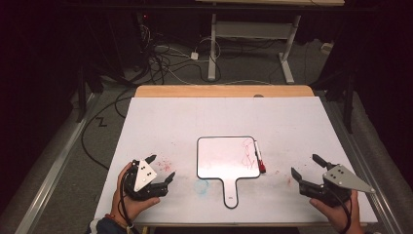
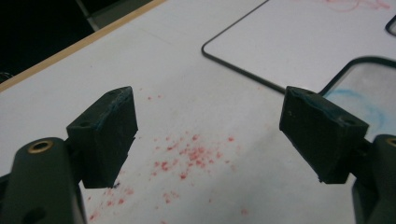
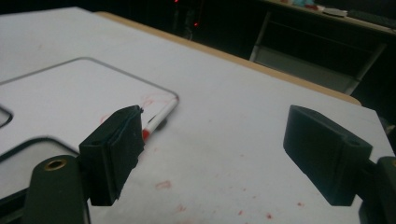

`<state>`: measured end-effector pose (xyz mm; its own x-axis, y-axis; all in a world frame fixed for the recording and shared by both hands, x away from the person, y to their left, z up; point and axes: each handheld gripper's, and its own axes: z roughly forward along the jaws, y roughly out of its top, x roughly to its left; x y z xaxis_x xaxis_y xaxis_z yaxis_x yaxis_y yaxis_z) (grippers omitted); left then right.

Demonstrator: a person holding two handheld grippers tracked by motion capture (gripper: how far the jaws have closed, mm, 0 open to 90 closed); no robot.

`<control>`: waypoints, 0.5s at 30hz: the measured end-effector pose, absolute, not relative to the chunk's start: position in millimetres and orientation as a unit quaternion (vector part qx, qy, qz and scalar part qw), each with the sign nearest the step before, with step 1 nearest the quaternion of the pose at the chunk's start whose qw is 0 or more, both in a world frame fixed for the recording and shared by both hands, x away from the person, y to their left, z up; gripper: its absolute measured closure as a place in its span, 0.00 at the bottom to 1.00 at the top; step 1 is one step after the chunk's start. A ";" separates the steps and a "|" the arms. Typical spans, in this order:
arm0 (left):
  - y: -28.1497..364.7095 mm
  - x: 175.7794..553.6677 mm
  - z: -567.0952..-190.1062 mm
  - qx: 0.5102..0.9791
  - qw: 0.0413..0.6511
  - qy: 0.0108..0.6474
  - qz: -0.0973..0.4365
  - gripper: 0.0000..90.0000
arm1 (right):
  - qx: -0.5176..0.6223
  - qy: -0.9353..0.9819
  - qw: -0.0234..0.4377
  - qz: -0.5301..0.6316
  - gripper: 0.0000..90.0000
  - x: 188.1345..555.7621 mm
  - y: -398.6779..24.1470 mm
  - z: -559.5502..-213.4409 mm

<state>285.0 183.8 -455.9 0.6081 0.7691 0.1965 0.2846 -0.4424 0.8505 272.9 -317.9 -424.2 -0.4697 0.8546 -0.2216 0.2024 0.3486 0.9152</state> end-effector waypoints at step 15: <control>176.7 292.7 -462.8 0.806 0.409 0.342 0.256 0.23 | 0.390 0.774 0.259 0.426 0.31 295.1 -317.9 -435.8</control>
